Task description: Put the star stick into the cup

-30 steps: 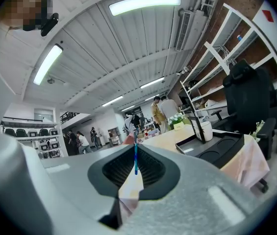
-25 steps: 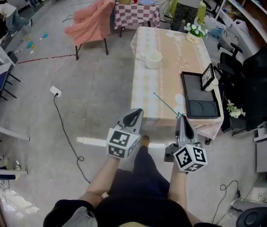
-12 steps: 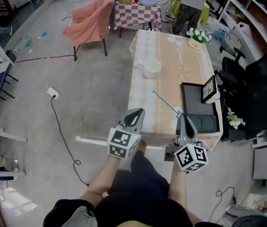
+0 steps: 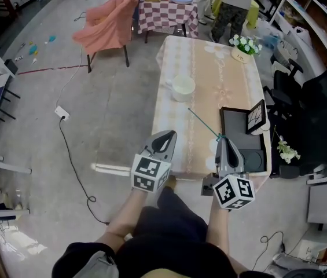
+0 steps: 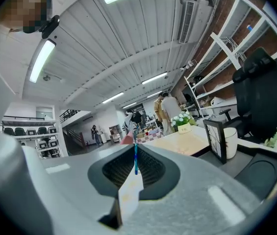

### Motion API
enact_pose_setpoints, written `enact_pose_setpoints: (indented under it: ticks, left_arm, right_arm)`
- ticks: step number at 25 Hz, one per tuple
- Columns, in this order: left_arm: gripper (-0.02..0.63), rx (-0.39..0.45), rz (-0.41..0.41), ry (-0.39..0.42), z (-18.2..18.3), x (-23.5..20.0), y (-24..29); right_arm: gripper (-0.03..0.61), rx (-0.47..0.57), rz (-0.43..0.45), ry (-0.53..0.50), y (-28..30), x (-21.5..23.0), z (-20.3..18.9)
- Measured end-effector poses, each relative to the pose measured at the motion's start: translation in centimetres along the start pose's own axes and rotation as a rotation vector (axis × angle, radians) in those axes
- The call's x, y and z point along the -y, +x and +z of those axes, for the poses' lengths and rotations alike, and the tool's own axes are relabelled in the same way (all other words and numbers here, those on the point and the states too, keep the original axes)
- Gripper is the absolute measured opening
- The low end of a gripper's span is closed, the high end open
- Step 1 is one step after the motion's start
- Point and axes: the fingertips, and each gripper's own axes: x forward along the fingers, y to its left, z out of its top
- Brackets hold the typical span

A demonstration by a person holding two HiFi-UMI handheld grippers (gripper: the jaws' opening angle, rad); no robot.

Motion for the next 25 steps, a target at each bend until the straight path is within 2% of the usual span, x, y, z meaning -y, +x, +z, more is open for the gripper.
enact_pose_setpoints:
  ticks: [16, 25]
  left_arm:
    - [0.013, -0.010, 0.007, -0.006, 1.0, -1.0, 5.5]
    - [0.013, -0.022, 0.007, 0.002, 2.5, -1.4, 6.9]
  right_arm:
    - [0.017, 0.010, -0.002, 0.009, 4.1, 3.6, 2.1]
    - [0.017, 0.020, -0.004, 0.019, 5.8, 4.1, 4.0]
